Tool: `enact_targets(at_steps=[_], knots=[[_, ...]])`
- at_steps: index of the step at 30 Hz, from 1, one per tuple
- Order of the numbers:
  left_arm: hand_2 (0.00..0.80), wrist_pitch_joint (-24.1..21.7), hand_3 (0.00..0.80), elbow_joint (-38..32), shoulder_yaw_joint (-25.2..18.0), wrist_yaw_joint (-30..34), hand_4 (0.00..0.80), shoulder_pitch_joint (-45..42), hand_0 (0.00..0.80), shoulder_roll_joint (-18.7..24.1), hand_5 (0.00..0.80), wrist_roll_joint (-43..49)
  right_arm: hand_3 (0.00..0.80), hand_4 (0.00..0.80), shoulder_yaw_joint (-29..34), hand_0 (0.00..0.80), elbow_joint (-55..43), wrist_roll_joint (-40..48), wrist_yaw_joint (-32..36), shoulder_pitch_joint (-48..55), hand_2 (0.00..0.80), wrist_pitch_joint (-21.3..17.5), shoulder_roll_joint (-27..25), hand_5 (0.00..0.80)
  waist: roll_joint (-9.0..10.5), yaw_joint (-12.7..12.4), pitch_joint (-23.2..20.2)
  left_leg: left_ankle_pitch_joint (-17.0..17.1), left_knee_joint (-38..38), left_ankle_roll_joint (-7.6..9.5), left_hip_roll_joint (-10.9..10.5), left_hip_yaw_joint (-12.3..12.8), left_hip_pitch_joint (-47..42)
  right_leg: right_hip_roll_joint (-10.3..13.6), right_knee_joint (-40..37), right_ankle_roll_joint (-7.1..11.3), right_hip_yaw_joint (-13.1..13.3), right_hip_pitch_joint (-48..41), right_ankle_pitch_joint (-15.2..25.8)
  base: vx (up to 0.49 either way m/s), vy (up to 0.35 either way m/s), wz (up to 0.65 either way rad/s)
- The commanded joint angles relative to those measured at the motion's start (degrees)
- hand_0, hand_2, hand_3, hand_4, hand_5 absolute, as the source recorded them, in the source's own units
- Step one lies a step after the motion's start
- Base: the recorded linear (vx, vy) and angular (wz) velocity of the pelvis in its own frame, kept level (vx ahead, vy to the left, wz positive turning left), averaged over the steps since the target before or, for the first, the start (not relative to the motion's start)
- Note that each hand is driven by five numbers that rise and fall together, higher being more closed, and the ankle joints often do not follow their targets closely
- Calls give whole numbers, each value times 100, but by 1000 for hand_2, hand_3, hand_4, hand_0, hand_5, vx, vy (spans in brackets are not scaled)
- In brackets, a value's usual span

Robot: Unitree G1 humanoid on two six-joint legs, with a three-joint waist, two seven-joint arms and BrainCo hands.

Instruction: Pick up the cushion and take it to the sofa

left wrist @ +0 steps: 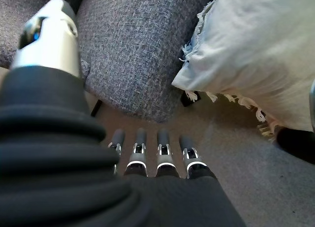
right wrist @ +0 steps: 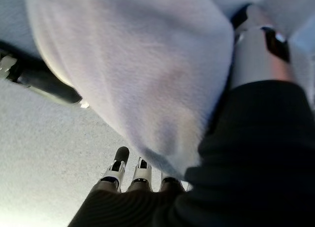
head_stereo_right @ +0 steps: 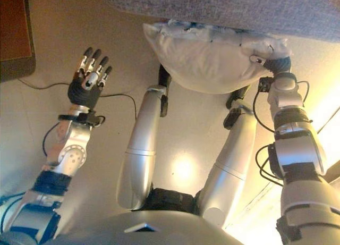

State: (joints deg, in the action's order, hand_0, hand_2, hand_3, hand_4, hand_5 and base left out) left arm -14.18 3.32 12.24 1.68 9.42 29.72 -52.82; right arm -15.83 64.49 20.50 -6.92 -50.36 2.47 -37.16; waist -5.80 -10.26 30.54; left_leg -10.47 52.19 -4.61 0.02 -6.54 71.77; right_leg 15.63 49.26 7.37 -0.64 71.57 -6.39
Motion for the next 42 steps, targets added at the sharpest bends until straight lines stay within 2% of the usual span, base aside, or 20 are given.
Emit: enact_targets(at_steps=[1,2,3,5,10,20,24,28,32,35,39,42], knots=[[0,-62,0,-408,-189,87,0,48,0,-239,0,-144,461,461,-474,461,228,-800,279,-31,461,149,-507,461,-479,11,-75,785,-560,507,-225,462,267,-229,216,-529,-446,105,332,-12,-17,5],[0,-54,0,-399,-183,94,0,62,0,-235,0,-157,681,681,-592,681,234,-878,353,-102,681,213,-503,681,-483,1,-75,794,-560,501,-224,458,279,-224,221,-531,-449,117,328,-11,-16,4],[0,-52,0,-389,-184,102,0,71,0,-226,0,-163,800,800,-661,800,235,-925,383,-147,800,261,-507,800,-484,-7,-75,800,-564,496,-223,456,285,-223,225,-533,-449,127,324,-13,-15,5],[0,-51,0,-389,-187,142,0,75,0,-202,0,-180,800,800,-859,800,249,-1211,414,-255,800,418,-512,800,-483,-34,-75,818,-600,493,-226,446,281,-227,215,-539,-462,132,320,-7,-10,2],[0,-48,0,-471,-202,94,0,69,0,-211,0,-132,800,800,-888,800,254,-828,106,-355,800,699,-477,800,-473,-60,-75,842,-684,492,-236,439,220,-241,164,-545,-514,68,313,0,0,0],[0,4,0,-644,-234,107,0,-9,0,-179,0,-172,800,800,-561,800,152,-663,-235,-193,800,615,-521,800,-438,-32,-75,815,-726,511,-236,424,133,-255,30,-519,-568,-40,386,0,0,0],[0,7,0,-729,-218,-13,0,3,0,-168,0,-170,800,800,-490,800,94,-471,-251,-117,800,417,-514,800,-417,-13,-75,824,-781,506,-214,364,82,-283,-74,-513,-543,-102,409,-13,-50,0],[0,-55,0,-728,-218,-212,0,25,0,-155,0,-228,800,800,-363,800,59,-326,-284,-33,800,159,-348,800,-388,-4,-75,929,-966,446,-128,247,-11,-411,-127,-568,-546,-196,356,-5,-130,0],[0,-37,0,-676,-290,-321,0,-14,0,-181,0,-393,800,800,-155,800,86,27,-384,59,800,-230,-134,800,-324,-62,-75,1308,-1511,296,103,53,-200,-481,-452,-604,-662,-470,367,17,-189,13],[0,-82,0,-607,-292,-190,0,-130,0,-249,0,-380,800,800,-26,800,-45,73,-504,77,800,-247,-1,800,-256,-99,-75,1594,-1783,182,270,8,-230,-491,-716,-644,-862,-631,430,2,-193,33],[0,-94,0,-578,-244,-82,0,-182,0,-180,0,-355,800,800,-16,800,-141,348,-561,70,800,-151,31,800,-163,5,-75,1238,-1109,201,320,82,-124,-450,-735,-714,-939,-599,510,-72,-215,40],[0,-151,0,-542,-151,48,0,-206,0,-81,0,-352,800,800,6,800,-109,453,-602,71,800,-162,61,800,-50,127,-75,1017,-265,138,417,19,-132,-328,-764,-758,-1017,-571,591,-80,-140,43]])
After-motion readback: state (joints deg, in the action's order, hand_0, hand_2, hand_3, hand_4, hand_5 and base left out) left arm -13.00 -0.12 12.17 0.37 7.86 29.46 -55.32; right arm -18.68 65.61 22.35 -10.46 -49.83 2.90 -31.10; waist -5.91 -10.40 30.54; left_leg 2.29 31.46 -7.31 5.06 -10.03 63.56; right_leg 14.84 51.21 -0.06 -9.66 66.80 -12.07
